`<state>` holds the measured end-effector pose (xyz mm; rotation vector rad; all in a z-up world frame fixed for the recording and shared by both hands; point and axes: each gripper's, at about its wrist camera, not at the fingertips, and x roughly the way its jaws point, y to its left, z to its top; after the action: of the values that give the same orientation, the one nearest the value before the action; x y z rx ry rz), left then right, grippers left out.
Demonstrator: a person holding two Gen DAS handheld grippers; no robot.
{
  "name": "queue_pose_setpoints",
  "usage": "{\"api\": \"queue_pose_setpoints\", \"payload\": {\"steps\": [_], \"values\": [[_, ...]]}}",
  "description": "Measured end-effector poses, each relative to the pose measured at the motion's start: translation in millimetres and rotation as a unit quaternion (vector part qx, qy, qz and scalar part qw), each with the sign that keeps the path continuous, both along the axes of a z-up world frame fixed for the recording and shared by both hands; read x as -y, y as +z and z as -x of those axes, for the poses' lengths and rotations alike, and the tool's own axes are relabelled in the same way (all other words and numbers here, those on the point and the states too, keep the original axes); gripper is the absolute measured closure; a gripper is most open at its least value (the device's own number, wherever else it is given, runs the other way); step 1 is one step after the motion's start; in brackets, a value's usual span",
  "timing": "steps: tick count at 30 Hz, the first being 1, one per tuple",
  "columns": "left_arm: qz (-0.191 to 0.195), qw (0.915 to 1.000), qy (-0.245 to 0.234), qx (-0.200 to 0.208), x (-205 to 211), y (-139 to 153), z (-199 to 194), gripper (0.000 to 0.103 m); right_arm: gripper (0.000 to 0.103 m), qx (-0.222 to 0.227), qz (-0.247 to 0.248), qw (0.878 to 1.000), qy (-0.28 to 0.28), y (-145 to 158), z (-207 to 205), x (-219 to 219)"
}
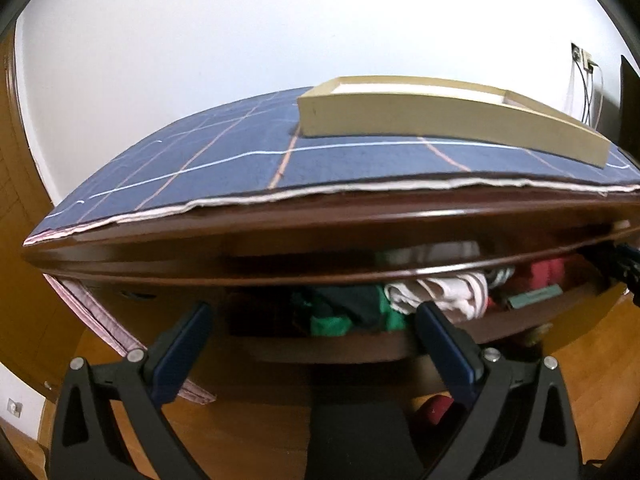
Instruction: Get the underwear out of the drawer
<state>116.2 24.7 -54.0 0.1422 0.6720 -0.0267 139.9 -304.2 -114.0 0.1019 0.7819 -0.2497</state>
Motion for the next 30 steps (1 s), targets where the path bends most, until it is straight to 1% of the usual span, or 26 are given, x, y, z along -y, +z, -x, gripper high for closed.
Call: {"api": "queue_pose_setpoints", "payload": {"steps": [2,4,7,10,14,18,19,25,30], "values": [[-0.001,1.0000,0.002,0.001,2,0,-5,0.001,0.050,-0.013,-0.015,1.000,-0.001,2,-5,5],[-0.009,0.9999,0.000,-0.006,5,-2,-8,0.000,0.050,-0.020,-0.010,1.000,0.001,1,-10,3],[-0.006,1.0000,0.003,-0.007,6,-1,-6,0.000,0.050,-0.006,-0.007,1.000,0.000,-3,-5,0],[0.001,0.9999,0.004,-0.014,3,-3,-3,0.000,0.050,0.014,0.002,1.000,-0.004,-5,10,-3],[0.004,0.9997,0.008,-0.025,2,-4,-4,0.000,0.050,0.019,0.008,1.000,-0.009,-4,23,-8],[0.000,0.9996,0.007,-0.026,2,-6,6,0.000,0.050,0.019,0.007,1.000,-0.008,-4,32,-13],[-0.001,0.9997,0.006,-0.025,-3,-6,14,0.000,0.049,0.021,0.007,1.000,-0.008,-4,38,-12],[0.008,0.9996,0.001,-0.028,-11,-7,34,0.000,0.049,0.029,0.011,0.999,-0.010,-4,59,-20],[0.003,0.9997,0.000,-0.025,-13,-6,52,0.000,0.049,0.028,0.009,1.000,-0.007,-4,72,-25]]}}
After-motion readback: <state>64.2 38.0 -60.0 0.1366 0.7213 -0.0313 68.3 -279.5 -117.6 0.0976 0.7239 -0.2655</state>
